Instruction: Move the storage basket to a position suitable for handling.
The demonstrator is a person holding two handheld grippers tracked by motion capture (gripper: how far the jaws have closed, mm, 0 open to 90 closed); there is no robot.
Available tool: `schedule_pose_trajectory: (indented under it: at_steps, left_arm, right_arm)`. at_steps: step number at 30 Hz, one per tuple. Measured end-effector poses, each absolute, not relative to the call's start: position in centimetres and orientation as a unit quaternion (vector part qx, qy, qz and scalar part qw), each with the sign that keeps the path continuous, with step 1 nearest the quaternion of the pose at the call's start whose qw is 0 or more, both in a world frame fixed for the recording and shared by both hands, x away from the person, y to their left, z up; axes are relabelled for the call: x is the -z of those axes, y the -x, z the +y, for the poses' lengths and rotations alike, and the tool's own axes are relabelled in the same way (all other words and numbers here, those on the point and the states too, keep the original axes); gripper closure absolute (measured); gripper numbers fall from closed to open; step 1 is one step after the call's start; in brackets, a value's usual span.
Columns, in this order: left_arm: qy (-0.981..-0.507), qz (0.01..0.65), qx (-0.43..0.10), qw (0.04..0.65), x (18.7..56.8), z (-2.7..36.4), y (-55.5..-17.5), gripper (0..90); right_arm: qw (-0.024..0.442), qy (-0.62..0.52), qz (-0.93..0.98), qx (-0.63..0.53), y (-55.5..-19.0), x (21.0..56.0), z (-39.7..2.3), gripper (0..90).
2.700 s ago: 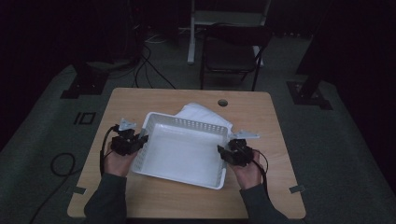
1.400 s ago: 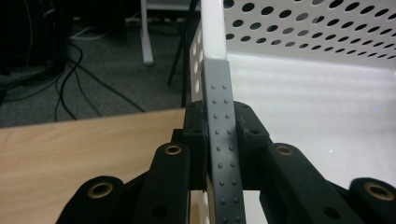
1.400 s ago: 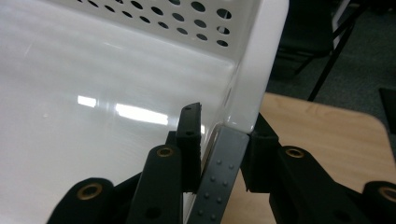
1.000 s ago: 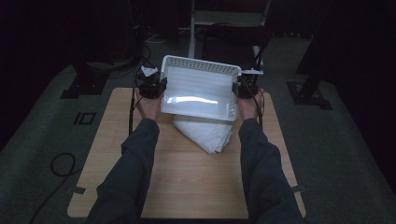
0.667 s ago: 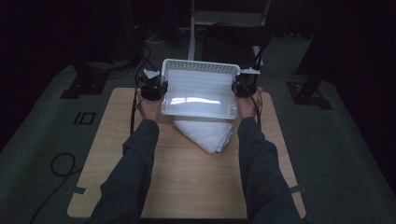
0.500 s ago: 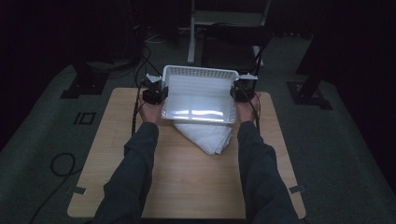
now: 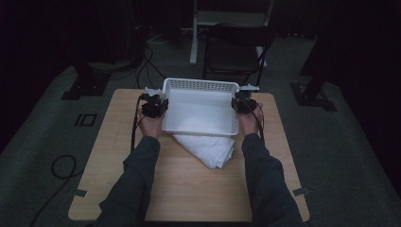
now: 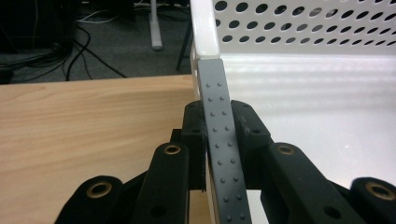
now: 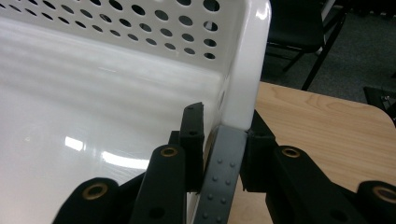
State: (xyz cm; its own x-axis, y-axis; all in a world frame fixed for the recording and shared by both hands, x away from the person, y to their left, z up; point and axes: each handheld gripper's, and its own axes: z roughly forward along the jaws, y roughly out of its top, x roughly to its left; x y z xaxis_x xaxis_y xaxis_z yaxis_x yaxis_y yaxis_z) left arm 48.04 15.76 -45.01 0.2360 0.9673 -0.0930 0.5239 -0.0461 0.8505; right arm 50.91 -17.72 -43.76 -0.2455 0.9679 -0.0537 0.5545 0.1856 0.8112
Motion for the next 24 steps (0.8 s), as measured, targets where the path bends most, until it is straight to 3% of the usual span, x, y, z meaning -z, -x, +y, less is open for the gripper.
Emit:
schedule_pose_trajectory:
  at_steps: [18, 24]
  left_arm:
    - [-0.692, 0.574, -0.254, 0.355, 44.6, 16.1, -42.7, 76.6]
    - [-0.686, 0.574, -0.250, 0.370, 42.2, 16.1, -43.2, 76.9]
  right_arm:
    - [0.252, -0.549, 0.732, -0.315, -45.8, 44.0, -16.9, 74.1]
    - [0.264, -0.547, 0.726, -0.323, -45.5, 41.7, -17.1, 74.4]
